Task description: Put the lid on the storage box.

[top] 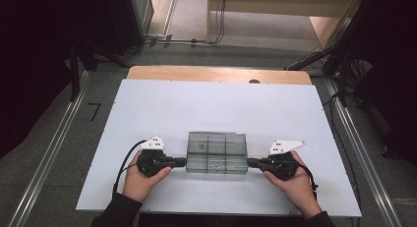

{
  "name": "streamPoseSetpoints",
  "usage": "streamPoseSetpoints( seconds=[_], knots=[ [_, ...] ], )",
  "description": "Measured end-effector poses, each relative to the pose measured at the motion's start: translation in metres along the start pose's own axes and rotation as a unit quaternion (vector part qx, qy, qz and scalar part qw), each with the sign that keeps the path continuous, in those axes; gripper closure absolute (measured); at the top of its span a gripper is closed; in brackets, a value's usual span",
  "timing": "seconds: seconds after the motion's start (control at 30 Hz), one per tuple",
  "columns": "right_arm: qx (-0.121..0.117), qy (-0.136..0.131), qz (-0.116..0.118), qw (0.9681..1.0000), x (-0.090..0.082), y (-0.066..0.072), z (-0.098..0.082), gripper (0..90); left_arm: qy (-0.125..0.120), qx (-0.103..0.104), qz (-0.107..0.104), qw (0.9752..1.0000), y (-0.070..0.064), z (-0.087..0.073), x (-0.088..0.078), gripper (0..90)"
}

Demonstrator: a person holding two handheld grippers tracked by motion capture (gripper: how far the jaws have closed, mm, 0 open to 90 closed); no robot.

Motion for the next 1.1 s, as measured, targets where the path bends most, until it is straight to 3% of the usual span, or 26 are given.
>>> streamPoseSetpoints(
  seconds=[0.3,0.4,0.57,0.77,0.93,1.1],
  knots=[
    [-0.001,0.005,-0.003,1.0,0.001,-0.001,-0.002,88.0,0.006,0.002,0.0,1.0,0.001,-0.001,-0.001,90.0],
    [0.001,0.005,-0.009,0.9999,-0.001,-0.004,-0.003,87.9,-0.008,-0.002,-0.004,1.0,0.002,0.002,-0.006,89.9],
    [0.007,-0.013,-0.015,0.9998,-0.007,-0.007,0.002,84.5,-0.043,0.003,-0.008,0.999,-0.001,0.01,-0.012,72.2],
    [0.004,-0.03,-0.032,0.999,-0.011,-0.009,0.008,66.8,-0.081,0.008,-0.009,0.9967,-0.005,0.019,-0.019,47.9],
    [0.011,-0.052,-0.044,0.9976,-0.018,-0.011,0.016,45.1,-0.107,0.008,-0.015,0.9942,-0.007,0.025,-0.026,39.3],
    [0.019,-0.072,-0.054,0.9957,-0.027,-0.015,0.022,31.3,-0.118,0.008,-0.014,0.9929,-0.006,0.027,-0.029,27.9]
  ],
)
Point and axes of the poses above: each handheld gripper's, and its own axes: x roughly forward along the jaws, z roughly out of its top, y roughly to its left, the point moved 10 cm from there along x, roughly forward along the jaws, and after that the axes turned 14 degrees about -x, right-handed, at the moved point
